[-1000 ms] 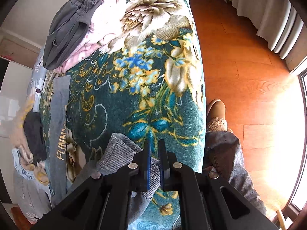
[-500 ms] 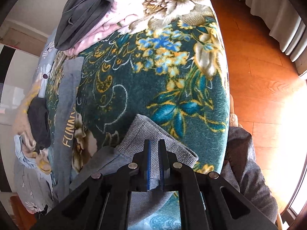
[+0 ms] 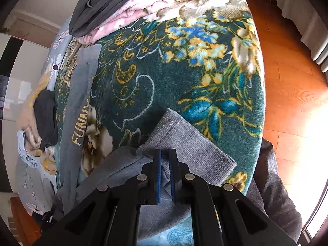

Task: Fold clothes

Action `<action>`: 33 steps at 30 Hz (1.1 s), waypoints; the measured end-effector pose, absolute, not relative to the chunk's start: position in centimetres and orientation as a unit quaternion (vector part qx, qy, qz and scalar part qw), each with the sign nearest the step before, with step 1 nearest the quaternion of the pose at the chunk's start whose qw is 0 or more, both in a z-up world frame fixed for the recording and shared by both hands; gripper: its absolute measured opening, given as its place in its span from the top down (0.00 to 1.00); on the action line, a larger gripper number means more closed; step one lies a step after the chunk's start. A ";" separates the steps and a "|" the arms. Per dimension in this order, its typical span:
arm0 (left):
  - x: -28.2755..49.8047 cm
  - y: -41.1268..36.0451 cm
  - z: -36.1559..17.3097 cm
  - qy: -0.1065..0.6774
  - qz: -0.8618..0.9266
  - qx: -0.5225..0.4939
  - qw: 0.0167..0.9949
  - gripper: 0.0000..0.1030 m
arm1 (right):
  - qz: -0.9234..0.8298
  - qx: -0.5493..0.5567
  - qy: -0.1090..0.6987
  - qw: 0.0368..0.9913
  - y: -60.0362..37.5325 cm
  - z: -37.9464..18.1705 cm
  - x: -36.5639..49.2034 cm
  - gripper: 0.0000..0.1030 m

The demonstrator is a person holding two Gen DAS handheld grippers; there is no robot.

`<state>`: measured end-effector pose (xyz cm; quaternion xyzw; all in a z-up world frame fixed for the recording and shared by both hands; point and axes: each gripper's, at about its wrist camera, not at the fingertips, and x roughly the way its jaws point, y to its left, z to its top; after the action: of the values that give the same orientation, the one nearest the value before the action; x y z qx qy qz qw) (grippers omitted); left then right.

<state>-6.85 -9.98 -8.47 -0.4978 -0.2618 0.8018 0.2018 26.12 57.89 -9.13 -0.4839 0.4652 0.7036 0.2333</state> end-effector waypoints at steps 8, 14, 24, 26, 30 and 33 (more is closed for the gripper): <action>-10.8 -18.1 -9.2 -0.308 0.816 -0.490 0.003 0.92 | 0.728 -0.455 0.484 0.171 58.7 -8.9 20.1 0.94; -9.6 -18.5 -11.2 -0.351 0.792 -0.498 -0.035 0.92 | 0.736 -0.416 0.519 0.125 60.2 -9.2 13.5 0.65; -7.9 -17.8 -9.8 -0.357 0.788 -0.501 -0.035 0.92 | 0.638 -0.370 0.665 0.115 60.7 -15.1 5.6 0.65; -7.5 -17.8 -9.7 -0.361 0.786 -0.500 -0.036 0.92 | 0.629 -0.346 0.686 0.121 60.6 -15.6 5.1 0.64; -6.6 -18.0 -9.5 -0.381 0.783 -0.491 -0.035 0.92 | 0.625 -0.328 0.698 0.120 61.1 -15.5 4.0 0.89; -6.3 -18.0 -8.6 -0.391 0.789 -0.474 -0.022 0.92 | 0.675 -0.319 0.656 0.113 62.2 -12.4 3.8 0.90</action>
<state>-6.27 -17.98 -8.64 -0.4737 -0.3914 0.7886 -0.0221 3.82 62.21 -12.44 -0.3190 0.6558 0.6748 0.1134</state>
